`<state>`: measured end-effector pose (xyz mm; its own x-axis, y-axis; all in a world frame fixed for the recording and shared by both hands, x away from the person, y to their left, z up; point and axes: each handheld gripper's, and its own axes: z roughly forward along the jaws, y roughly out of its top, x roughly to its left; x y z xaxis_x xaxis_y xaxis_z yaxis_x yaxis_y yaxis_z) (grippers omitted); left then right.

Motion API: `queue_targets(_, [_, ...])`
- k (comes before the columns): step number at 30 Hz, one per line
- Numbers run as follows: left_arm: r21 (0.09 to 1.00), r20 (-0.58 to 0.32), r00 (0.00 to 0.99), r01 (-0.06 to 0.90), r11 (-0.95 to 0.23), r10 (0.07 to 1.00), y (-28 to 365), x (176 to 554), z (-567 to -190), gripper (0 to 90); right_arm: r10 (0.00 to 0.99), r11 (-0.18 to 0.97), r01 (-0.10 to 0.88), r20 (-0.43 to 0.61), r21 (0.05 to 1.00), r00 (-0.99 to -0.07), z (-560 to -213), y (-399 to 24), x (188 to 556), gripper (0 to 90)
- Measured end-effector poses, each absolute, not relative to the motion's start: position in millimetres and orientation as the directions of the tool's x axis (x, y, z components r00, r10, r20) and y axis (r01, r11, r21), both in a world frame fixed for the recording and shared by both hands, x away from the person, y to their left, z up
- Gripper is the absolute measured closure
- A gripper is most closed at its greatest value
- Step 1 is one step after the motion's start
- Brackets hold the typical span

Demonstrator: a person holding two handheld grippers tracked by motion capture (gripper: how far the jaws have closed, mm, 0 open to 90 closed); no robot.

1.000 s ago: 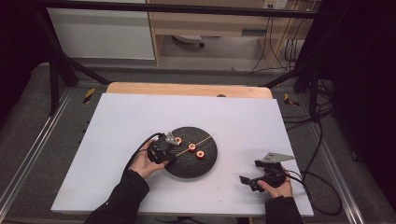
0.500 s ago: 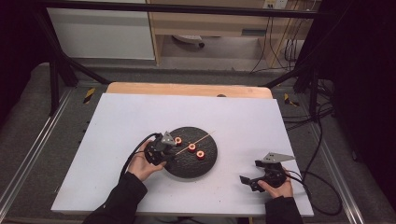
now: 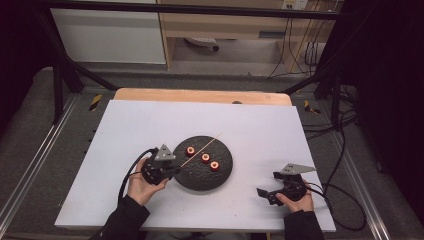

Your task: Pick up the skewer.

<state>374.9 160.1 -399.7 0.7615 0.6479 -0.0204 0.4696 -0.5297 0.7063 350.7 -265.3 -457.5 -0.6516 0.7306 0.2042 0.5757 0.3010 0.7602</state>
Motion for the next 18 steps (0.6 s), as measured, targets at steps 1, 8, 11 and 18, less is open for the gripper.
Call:
queue_targets(1, [0.706,-0.020,0.761,0.470,-0.530,0.648,160,375,-400,88.6,0.730,0.300,0.574,0.204,0.762,-0.652,-458,-265,351,0.5])
queue_targets(8, [0.753,-0.051,0.723,0.481,-0.449,0.689,177,358,-404,88.6,0.733,0.287,0.575,0.211,0.766,-0.647,-458,-265,351,0.4])
queue_targets(11, [0.769,-0.058,0.711,0.479,-0.423,0.701,183,351,-407,88.6,0.737,0.272,0.582,0.224,0.766,-0.638,-457,-264,351,0.4])
queue_targets(18, [0.784,-0.073,0.689,0.486,-0.385,0.721,198,342,-418,88.6,0.743,0.277,0.585,0.217,0.762,-0.634,-453,-257,355,0.4])
